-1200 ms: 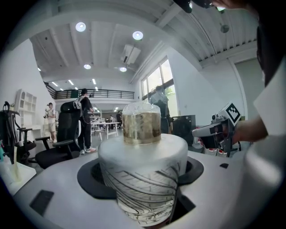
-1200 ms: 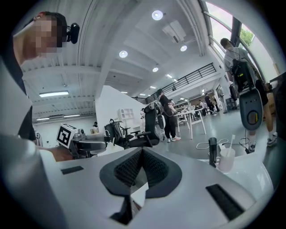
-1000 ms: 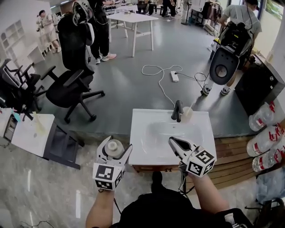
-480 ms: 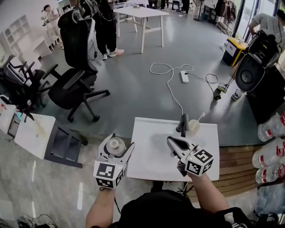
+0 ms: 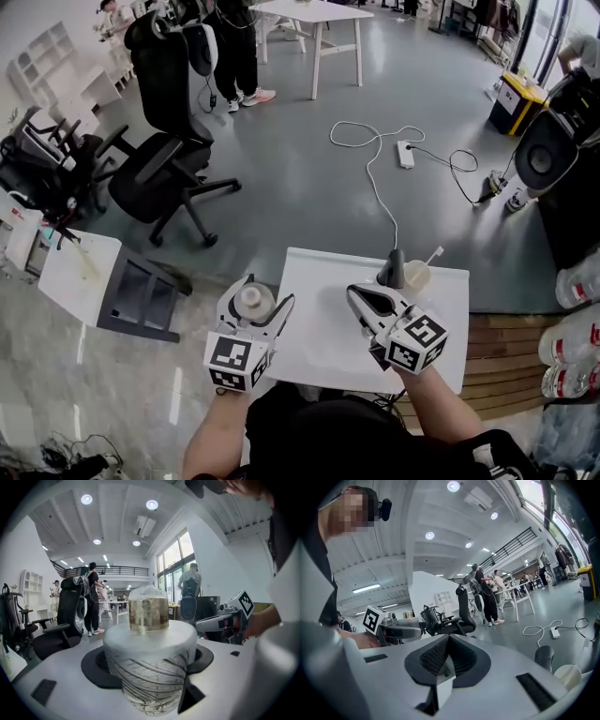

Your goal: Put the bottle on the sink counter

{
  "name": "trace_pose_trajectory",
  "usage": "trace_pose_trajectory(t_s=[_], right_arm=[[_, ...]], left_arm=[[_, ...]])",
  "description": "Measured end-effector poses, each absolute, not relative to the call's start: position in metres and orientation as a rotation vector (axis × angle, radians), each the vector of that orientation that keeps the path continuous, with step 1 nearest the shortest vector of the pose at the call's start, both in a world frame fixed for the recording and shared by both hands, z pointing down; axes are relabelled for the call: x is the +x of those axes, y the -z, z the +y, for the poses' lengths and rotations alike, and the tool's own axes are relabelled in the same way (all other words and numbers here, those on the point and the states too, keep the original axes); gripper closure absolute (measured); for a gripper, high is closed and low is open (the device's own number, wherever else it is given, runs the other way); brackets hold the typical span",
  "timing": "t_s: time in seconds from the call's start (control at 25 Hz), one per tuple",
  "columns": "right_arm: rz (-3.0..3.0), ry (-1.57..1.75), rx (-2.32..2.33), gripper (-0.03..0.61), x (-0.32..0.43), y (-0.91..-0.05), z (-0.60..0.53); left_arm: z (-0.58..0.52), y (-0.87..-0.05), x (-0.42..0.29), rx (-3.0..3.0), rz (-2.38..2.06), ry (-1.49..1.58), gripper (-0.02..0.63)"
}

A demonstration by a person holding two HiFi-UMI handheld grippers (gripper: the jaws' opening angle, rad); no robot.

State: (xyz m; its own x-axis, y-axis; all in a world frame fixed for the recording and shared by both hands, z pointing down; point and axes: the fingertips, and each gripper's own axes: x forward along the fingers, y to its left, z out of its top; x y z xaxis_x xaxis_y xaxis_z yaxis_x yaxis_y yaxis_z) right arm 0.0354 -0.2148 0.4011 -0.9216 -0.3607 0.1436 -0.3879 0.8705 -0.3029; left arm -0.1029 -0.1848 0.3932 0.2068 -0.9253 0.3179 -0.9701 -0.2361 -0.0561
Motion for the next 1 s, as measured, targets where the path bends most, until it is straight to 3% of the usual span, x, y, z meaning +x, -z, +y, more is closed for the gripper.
trace_pose_trajectory(t_s=[1.0], right_arm=[[-2.801, -0.587, 0.828, 0.564, -0.006, -0.448, -0.261]], left_arm=[[-0.262, -0.463, -0.133, 2.457, -1.557, -0.458, 0.264]])
